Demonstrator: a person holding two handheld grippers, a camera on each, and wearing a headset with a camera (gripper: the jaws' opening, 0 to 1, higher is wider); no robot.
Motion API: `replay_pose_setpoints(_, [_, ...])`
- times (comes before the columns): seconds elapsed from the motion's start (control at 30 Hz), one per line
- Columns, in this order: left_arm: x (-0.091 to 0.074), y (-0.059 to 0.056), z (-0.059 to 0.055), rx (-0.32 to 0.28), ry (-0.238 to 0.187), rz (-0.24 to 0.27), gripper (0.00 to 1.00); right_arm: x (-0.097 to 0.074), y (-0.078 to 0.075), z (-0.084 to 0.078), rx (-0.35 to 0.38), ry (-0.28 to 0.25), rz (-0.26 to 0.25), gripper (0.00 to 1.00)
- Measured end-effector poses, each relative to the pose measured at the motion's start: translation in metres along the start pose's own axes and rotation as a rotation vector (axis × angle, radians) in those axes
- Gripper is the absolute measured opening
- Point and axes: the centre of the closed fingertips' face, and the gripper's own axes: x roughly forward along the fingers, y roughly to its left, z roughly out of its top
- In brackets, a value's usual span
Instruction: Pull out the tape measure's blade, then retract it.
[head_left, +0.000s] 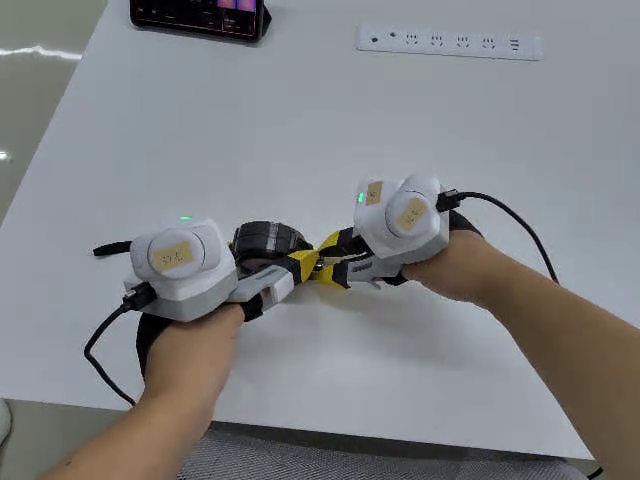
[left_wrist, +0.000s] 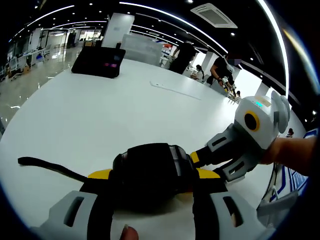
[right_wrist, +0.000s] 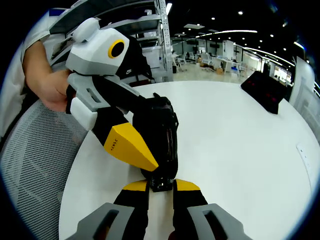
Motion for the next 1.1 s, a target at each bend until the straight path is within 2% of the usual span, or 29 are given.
replay_pose_setpoints(0.17, [-0.001,0.000,0.000,0.005,0.003,-0.005,0.60,0.000,0.001,0.004,0.020,-0.020,0.005,0.23])
replay_pose_setpoints(0.63, [-0.002,0.001,-0.001,-0.005,0.002,-0.012,0.59,-0.005,-0.002,0.006,0.015,-0.020,-0.014,0.24])
replay_pose_setpoints(1.1, [-0.010,-0.004,0.004,0.044,-0.011,-0.053,0.61,-0.030,0.003,0.002,0.073,-0.042,-0.073,0.35])
